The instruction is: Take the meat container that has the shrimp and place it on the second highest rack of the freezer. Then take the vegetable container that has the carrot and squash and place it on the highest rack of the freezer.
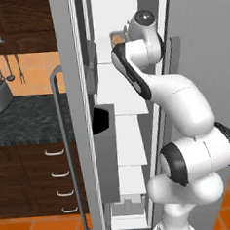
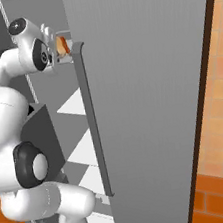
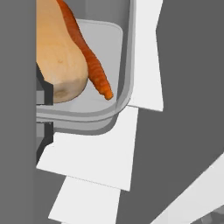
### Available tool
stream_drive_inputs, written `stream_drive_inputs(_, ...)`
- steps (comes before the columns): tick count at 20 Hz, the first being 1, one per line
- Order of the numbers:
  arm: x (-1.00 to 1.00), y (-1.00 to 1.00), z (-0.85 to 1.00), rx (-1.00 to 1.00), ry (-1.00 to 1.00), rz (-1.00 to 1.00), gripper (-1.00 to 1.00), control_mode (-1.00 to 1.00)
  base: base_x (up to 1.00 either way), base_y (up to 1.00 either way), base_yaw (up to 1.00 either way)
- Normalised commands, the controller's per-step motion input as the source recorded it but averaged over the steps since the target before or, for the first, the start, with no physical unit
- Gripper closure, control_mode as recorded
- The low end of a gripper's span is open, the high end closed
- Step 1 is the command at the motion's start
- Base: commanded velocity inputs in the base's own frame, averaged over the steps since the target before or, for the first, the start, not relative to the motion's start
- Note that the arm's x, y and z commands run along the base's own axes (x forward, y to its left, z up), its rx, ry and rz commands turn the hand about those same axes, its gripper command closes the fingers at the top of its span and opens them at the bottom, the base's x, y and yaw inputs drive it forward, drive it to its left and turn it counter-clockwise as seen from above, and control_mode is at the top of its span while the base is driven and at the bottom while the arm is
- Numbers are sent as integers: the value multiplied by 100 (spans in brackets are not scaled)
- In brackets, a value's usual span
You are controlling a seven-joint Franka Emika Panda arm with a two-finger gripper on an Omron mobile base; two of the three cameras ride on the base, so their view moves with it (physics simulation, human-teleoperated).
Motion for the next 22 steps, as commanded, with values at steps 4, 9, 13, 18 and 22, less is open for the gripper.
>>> stream_drive_inputs(4, 100, 0, -32, 0, 0, 0, 100, -100, 0, 0, 0)
stream_drive_inputs(9, 91, 0, -17, 0, 0, 0, -100, -100, 0, 0, 0)
stream_drive_inputs(13, 53, 2, -32, -1, -8, -2, -100, -100, 0, 0, 0)
stream_drive_inputs(18, 17, -8, -22, 0, -25, -4, -100, -100, 0, 0, 0)
stream_drive_inputs(22, -100, -47, -8, 2, -20, -2, -100, -100, 0, 0, 0)
